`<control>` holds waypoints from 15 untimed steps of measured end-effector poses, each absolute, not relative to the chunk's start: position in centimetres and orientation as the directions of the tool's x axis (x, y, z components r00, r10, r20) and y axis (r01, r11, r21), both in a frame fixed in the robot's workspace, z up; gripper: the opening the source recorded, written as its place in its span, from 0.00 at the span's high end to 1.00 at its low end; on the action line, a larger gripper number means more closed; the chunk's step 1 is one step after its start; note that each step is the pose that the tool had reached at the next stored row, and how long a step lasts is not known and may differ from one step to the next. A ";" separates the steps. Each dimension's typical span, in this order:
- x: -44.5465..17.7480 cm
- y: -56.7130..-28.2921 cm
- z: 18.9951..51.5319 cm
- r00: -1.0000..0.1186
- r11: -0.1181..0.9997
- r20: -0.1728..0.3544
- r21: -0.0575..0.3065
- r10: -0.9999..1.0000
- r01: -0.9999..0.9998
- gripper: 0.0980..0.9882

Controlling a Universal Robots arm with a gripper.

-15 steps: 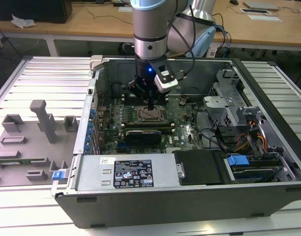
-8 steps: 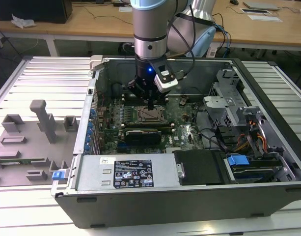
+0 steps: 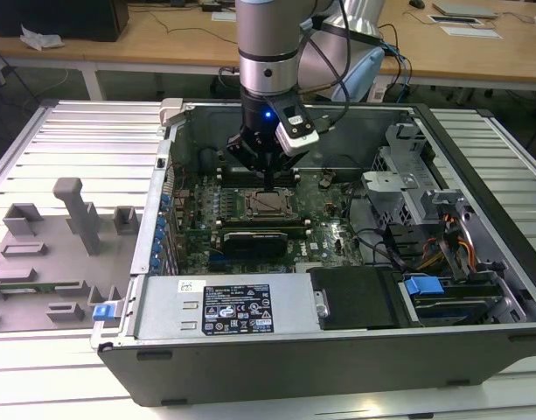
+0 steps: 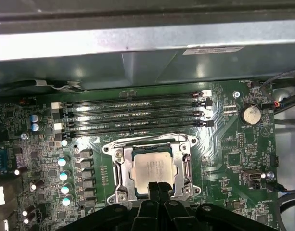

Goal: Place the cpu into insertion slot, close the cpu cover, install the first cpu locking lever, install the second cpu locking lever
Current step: 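Install the second cpu locking lever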

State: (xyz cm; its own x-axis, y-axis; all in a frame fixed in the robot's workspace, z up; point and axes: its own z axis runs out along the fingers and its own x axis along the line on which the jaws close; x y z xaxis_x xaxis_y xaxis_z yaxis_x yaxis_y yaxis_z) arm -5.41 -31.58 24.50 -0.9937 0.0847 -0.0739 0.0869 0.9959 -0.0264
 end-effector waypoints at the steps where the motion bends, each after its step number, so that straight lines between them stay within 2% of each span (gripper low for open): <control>1: -5.4 -31.6 24.5 -0.994 0.996 -0.074 -0.026 0.085 0.087 0.99; 15: -5.4 -35.1 24.5 -0.994 0.996 -0.073 -0.024 0.085 0.087 0.99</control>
